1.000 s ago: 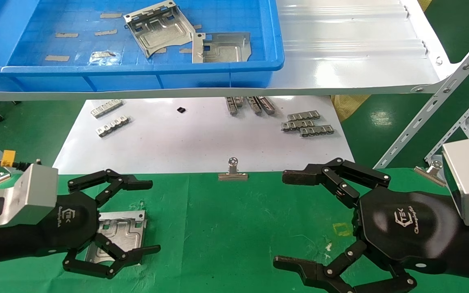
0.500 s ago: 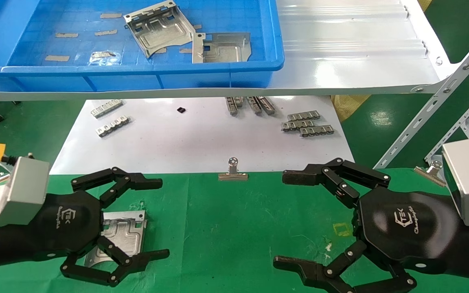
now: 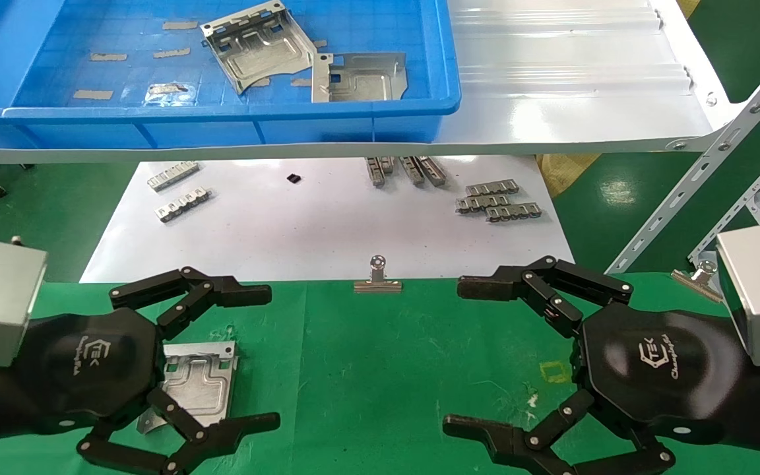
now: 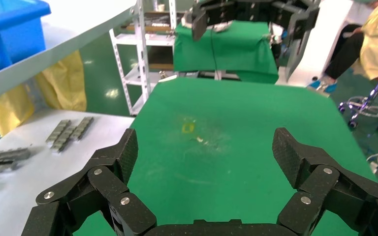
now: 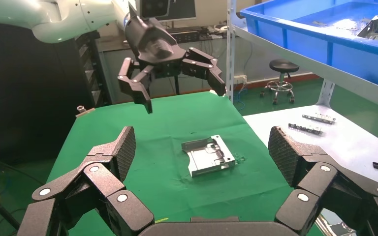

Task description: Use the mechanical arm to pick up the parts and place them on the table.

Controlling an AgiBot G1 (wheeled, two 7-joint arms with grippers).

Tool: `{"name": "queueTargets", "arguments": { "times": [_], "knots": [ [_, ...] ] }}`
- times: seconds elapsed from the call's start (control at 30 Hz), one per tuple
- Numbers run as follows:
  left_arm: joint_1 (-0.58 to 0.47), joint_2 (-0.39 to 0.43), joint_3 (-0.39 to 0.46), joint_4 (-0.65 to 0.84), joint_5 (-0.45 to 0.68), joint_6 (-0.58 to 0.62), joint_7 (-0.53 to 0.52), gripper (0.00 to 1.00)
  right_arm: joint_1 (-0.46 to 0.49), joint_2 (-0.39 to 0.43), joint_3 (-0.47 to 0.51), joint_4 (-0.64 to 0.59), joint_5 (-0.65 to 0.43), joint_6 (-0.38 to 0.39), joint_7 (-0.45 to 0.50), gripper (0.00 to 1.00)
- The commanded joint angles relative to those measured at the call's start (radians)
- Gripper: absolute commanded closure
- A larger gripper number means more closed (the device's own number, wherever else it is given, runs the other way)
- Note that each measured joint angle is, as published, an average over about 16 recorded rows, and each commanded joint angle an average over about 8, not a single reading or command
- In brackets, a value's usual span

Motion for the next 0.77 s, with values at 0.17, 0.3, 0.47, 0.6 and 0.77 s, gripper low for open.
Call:
{"name": "queueTargets", "arguments": {
  "times": [0.17,0.3,0.47,0.6,0.77],
  "knots": [
    [0.031,0.02,-0.068,-0.003,-0.004,0.037,-0.034,0.0,0.0,0.0,0.0,0.0,0.0,0.0,0.0,0.0],
    [0.052,0.033,-0.113,-0.005,-0.007,0.062,-0.056,0.0,0.0,0.0,0.0,0.0,0.0,0.0,0.0,0.0],
    [0.072,0.046,-0.158,-0.006,-0.01,0.086,-0.076,0.0,0.0,0.0,0.0,0.0,0.0,0.0,0.0,0.0],
    [0.079,0.05,-0.174,-0.006,-0.011,0.095,-0.082,0.0,0.0,0.0,0.0,0.0,0.0,0.0,0.0,0.0],
    [0.079,0.05,-0.172,-0.007,-0.012,0.095,-0.081,0.0,0.0,0.0,0.0,0.0,0.0,0.0,0.0,0.0]
  ]
}}
